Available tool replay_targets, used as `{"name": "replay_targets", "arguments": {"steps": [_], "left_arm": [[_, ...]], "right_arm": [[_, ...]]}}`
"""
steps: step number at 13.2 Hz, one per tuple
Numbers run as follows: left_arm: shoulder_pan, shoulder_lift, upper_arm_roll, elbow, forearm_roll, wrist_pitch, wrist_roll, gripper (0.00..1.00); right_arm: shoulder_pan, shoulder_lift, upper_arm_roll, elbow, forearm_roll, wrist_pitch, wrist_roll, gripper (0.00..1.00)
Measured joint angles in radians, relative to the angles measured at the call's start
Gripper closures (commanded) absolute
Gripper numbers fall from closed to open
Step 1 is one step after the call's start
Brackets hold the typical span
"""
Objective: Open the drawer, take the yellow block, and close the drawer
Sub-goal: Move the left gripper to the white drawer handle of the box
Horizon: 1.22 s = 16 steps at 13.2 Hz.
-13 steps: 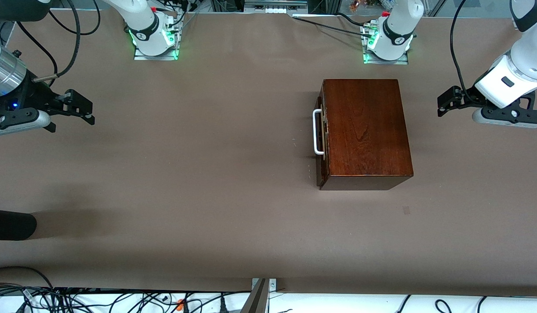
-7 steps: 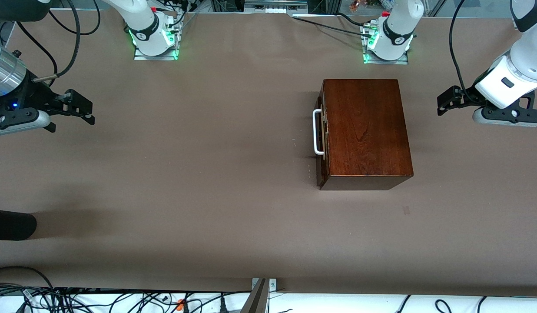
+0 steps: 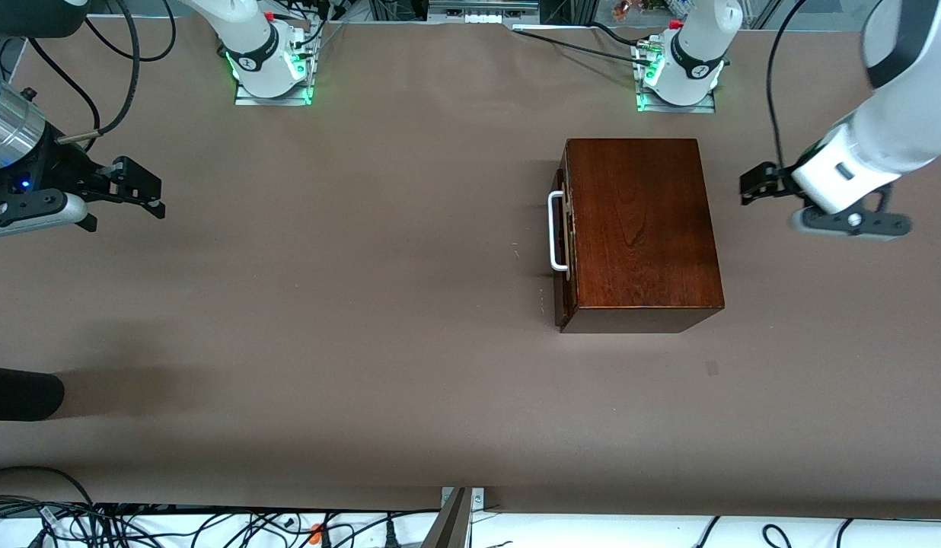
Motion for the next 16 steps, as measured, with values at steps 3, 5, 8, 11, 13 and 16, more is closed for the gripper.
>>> {"name": "replay_targets", "arguments": {"steps": [3,5,8,11,13,16], "left_arm": [[-0.03,0.054,-0.074,0.017,-0.001,0.038,-0.05,0.0],[-0.071,0.094,-0.13,0.019,-0.001,0.113,-0.168,0.0],[-0.198,0.174,-0.162,0.026,0.0,0.22,-0.361,0.0],[-0.312,0.27,-0.163,0.086,0.07,0.254,-0.484,0.0],[-0.36,0.313,-0.163,0.101,0.124,0.254,-0.537,0.0],[-0.419,0.357,-0.163,0.101,0.15,0.254,-0.616,0.0]], "right_arm": [[0.0,0.0,-0.001,0.0,0.0,0.0,0.0,0.0],[-0.001,0.0,-0.001,0.0,0.0,0.0,0.0,0.0],[-0.001,0.0,-0.002,0.0,0.0,0.0,0.0,0.0],[-0.001,0.0,-0.002,0.0,0.0,0.0,0.0,0.0],[-0.001,0.0,-0.002,0.0,0.0,0.0,0.0,0.0],[-0.001,0.0,-0.002,0.0,0.0,0.0,0.0,0.0]]}}
